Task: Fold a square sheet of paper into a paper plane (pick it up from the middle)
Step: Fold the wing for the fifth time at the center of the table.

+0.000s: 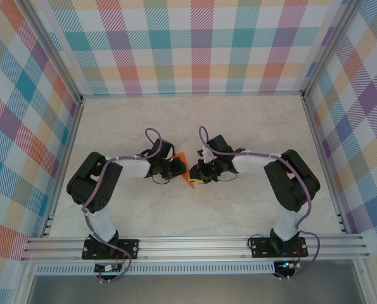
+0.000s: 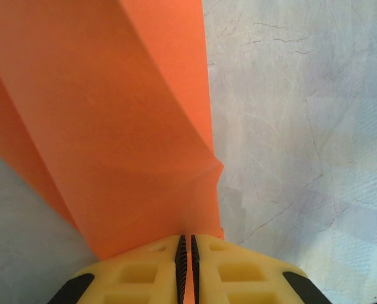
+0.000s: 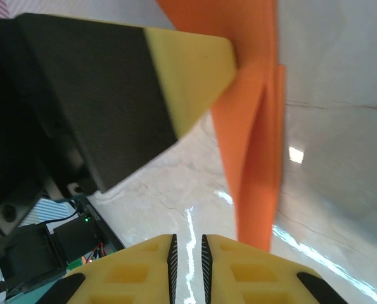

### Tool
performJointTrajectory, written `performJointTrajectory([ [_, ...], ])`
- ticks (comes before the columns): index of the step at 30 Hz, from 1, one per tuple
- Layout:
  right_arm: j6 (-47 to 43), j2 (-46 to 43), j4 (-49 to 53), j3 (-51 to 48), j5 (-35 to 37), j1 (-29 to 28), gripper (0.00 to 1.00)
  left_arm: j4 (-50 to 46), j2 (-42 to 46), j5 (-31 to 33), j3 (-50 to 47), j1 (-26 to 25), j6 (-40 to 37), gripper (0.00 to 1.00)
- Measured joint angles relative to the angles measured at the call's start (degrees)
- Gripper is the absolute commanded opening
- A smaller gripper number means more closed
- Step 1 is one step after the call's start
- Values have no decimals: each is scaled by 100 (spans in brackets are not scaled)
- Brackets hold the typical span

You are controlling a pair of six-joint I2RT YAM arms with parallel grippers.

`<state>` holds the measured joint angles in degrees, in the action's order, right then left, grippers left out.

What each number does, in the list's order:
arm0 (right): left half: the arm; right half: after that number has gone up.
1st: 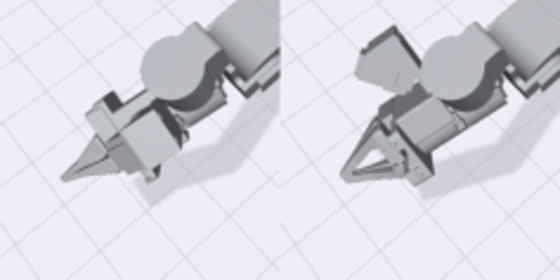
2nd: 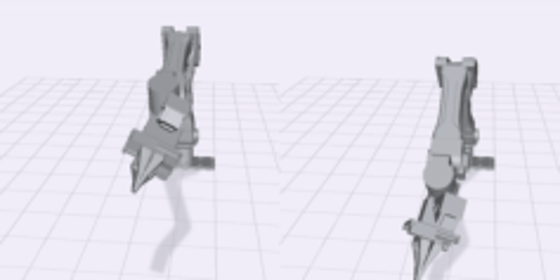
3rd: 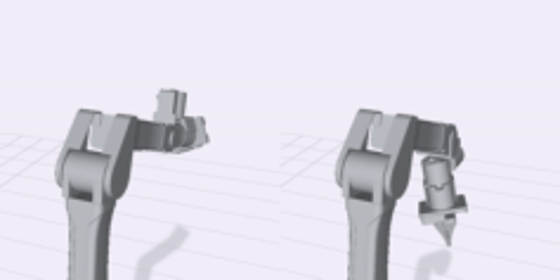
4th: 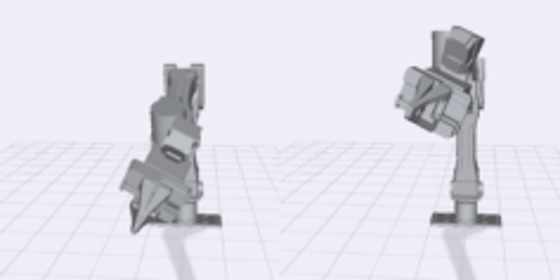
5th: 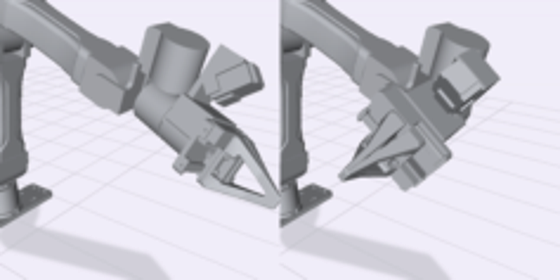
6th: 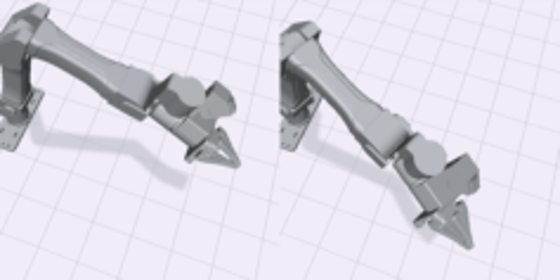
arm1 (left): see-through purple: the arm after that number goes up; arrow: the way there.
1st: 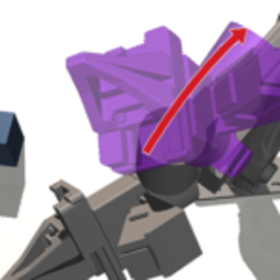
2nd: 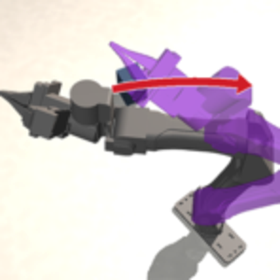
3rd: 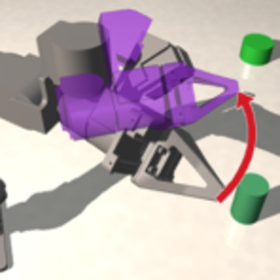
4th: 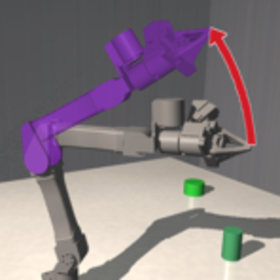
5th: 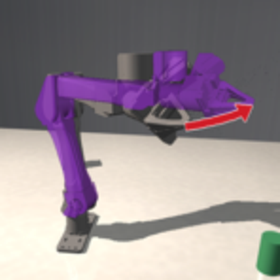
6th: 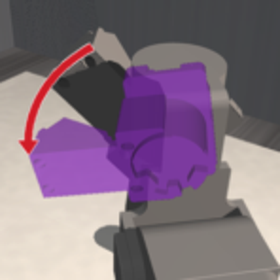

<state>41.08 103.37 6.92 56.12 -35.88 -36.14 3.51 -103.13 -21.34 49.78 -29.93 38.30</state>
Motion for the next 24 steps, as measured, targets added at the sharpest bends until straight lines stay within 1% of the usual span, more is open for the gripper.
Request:
performJointTrajectory([
  [4,0,258,-79,203,-76,-50,16,-9,0,2,2,0,0,15],
  [9,2,577,-72,223,-81,-101,16,-61,0,42,33,0,0,15],
  [24,-46,597,142,173,144,-105,14,-212,-15,105,111,-7,0,15],
])
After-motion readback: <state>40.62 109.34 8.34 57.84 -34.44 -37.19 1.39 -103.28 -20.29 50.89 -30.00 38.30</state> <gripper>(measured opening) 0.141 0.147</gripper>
